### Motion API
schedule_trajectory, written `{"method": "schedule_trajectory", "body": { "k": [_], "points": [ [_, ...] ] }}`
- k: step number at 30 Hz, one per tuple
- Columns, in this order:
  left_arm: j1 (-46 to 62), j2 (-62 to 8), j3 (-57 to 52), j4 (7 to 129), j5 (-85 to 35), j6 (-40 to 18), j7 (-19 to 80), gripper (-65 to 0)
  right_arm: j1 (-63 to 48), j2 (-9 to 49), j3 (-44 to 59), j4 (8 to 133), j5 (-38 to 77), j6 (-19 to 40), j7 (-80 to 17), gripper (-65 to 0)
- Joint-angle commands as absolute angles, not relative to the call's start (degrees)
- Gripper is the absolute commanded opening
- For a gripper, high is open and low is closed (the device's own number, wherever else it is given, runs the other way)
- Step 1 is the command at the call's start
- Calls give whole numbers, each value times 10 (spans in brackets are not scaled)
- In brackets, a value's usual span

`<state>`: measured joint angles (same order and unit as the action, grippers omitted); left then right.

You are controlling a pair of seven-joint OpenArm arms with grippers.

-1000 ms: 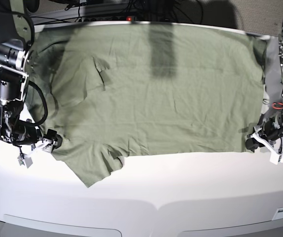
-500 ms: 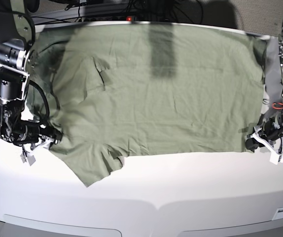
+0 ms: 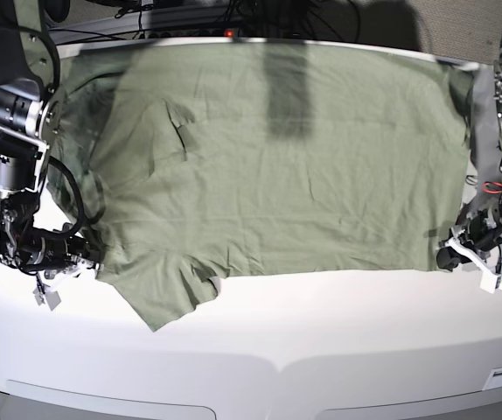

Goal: Fold the T-shirt properly
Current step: 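Lower the right gripper onto the other hem corner and pinch it, then lift both hem corners and fold them over toward the collar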

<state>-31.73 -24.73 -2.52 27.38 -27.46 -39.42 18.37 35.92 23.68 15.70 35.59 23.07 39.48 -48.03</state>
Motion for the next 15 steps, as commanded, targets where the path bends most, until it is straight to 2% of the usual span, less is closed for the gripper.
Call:
{"method": "schedule_trajectory", "body": {
  "k": [1,15],
  "points": [
    [-334,-256,-26,282,-286,-400,170,-650,382,246,157,364,240,400,-471,-650],
    [-316,-259,-26,384,-286,-400,260,-650,379,266,157,415,305,400,-551,-650]
  ]
}}
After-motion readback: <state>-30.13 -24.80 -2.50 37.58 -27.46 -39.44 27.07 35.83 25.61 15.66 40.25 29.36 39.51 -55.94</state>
